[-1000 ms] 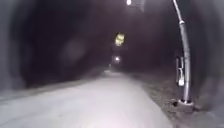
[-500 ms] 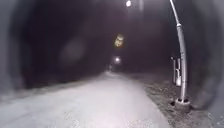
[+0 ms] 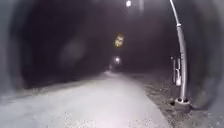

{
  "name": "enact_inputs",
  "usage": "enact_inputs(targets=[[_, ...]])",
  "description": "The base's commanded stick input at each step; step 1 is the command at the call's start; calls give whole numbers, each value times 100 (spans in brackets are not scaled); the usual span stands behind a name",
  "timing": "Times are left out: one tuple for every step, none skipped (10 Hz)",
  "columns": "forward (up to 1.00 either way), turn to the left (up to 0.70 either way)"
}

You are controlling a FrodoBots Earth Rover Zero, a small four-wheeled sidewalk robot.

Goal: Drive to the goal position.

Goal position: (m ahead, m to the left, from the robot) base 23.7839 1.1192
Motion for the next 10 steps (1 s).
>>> enact_inputs(targets=[[0,-70],[0,-70],[0,-70],[0,-70],[0,-70],[0,-60],[0,-16],[0,0],[0,0],[0,0]])
